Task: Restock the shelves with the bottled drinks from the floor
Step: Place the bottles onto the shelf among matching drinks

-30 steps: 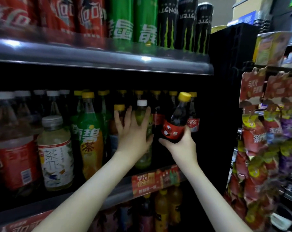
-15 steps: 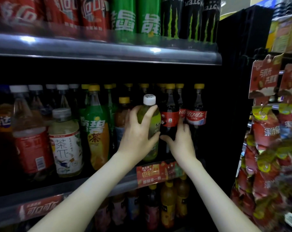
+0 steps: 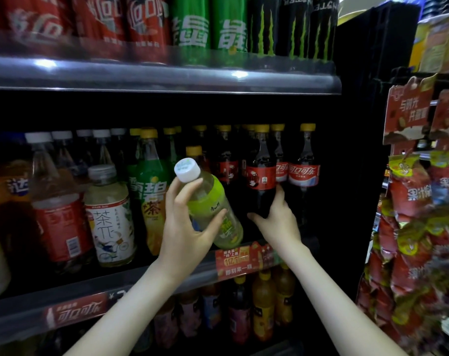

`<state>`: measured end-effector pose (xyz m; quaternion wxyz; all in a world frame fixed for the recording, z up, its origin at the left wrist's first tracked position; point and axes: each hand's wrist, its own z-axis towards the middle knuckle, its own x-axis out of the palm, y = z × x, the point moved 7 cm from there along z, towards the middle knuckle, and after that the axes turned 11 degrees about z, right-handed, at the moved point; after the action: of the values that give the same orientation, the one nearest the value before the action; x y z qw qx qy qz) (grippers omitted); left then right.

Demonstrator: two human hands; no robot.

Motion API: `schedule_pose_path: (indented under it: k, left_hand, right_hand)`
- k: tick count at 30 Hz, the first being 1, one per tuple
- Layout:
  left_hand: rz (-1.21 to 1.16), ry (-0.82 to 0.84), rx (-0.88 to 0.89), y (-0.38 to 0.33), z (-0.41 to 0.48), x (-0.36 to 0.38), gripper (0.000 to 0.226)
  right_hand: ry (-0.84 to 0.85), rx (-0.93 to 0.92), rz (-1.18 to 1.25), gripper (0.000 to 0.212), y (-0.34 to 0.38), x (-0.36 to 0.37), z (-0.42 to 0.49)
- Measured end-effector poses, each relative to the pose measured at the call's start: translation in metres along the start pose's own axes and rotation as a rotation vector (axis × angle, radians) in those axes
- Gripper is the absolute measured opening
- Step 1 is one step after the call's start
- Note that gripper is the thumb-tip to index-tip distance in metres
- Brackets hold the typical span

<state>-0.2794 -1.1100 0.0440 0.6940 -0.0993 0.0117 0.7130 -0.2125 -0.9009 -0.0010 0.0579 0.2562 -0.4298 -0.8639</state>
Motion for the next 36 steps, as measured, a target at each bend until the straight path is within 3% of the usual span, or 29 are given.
schedule_pose_path:
  k: [12,16,17,19,21,23,29,36]
  left_hand:
    - [-0.066,-0.052,0.008,0.001,0.022,-0.029,0.063]
    - [-0.135,-0.044,-0.033,0.001,0.022,-0.046,0.063]
    - [-0.146,-0.042,-0.048,-0.001,0.021,-0.051,0.064]
    - [-0.180,-0.025,-0.075,-0.009,0.020,-0.059,0.066]
    - [-0.271,0.030,-0.128,-0.016,0.017,-0.062,0.066]
    - [-0.391,0.128,-0.234,-0.015,0.010,-0.062,0.065]
    - [-0.380,0.514,-0.421,0.008,-0.036,-0.066,0.091]
    - [-0.447,0.718,-0.765,0.049,-0.122,-0.094,0.089]
  right_hand:
    - [0.258,-0.020,0.194,0.090,0.020,0.046,0.007]
    - [0.020,-0.221,0.303,0.066,0.053,0.011,-0.015]
    - [0.014,-0.254,0.385,0.063,0.066,0.003,-0.025]
    - [0.191,-0.312,0.522,0.064,0.094,0.002,-0.048]
    - [0.478,-0.311,0.498,0.064,0.117,0.013,-0.072]
    - [0.662,-0.240,0.447,0.057,0.119,0.029,-0.090]
    - [0.703,0.004,0.487,0.044,0.079,0.070,-0.130]
    - [0.745,0.163,0.523,0.041,0.062,0.115,-0.185]
